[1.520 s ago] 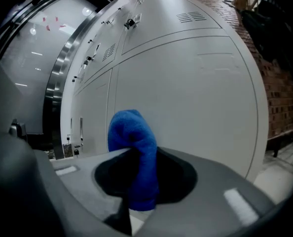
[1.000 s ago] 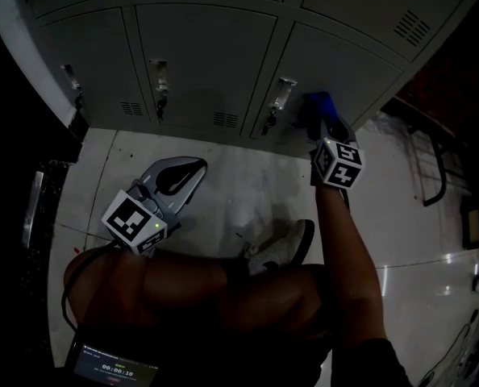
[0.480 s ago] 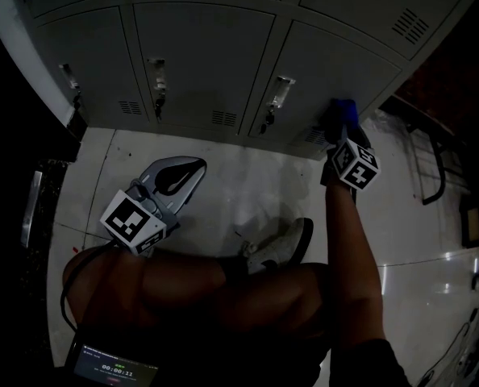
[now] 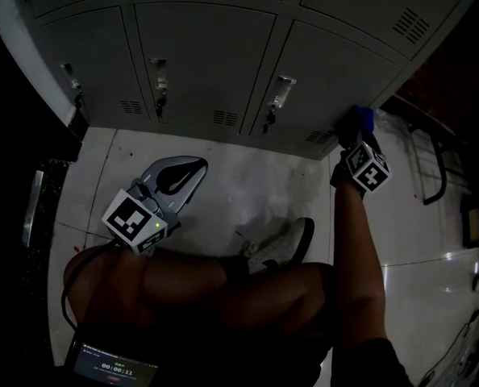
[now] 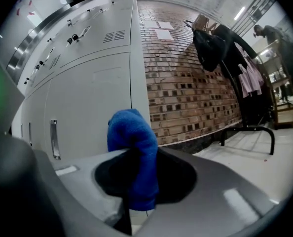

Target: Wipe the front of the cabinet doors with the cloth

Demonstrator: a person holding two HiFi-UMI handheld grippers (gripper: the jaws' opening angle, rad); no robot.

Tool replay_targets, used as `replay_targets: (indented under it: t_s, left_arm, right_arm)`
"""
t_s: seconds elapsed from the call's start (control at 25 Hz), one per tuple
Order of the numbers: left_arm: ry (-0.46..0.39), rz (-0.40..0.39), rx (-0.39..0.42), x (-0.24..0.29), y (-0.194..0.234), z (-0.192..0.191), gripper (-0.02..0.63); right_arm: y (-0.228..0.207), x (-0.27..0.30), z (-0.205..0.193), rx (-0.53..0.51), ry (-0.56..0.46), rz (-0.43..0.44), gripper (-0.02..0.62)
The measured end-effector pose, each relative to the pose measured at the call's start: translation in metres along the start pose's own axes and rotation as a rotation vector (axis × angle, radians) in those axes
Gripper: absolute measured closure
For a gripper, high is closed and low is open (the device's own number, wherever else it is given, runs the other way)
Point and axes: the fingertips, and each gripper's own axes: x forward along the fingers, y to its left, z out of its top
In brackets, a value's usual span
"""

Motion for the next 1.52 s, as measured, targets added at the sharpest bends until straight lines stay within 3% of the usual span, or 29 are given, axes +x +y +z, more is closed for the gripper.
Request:
replay_targets:
  t_s: [0.2,0.48,0.68,1.0,1.32,1.52]
  left_arm:
    - [0.001,0.008,-0.002,-0.001,0.003,0.000,0.600]
    - [-0.001,0.007,-0.001,-0.001,0.003,0.001,0.600]
    - [-0.002,0.006,0.000,0.000,0.002,0.001,0.600]
    - [-0.006,0.004,0.001,0.000,0.000,0.003,0.600]
    - [-0.003,0.000,0.000,0.000,-0.001,0.002,0.600]
    - [-0.001,0.001,0.001,0.001,0.000,0.001,0.600]
  right_arm:
    - [0.024,-0.007,0.011,-0.114,-0.041,0.037,0.514]
    - [0.119,-0.024,0.019,-0.157,-0.083,0.226,0.514]
    - [0.174,-0.030,-0.020,-0.259,-0.009,0.356,0.514]
    - [0.215,-0.021,-0.075,-0.296,0.091,0.508,0.514]
    - [0.199,-0.001,-0.087,-0.298,0.126,0.513,0.514]
    - [0.165,0.005,-0.082,-0.295,0.131,0.433,0.514]
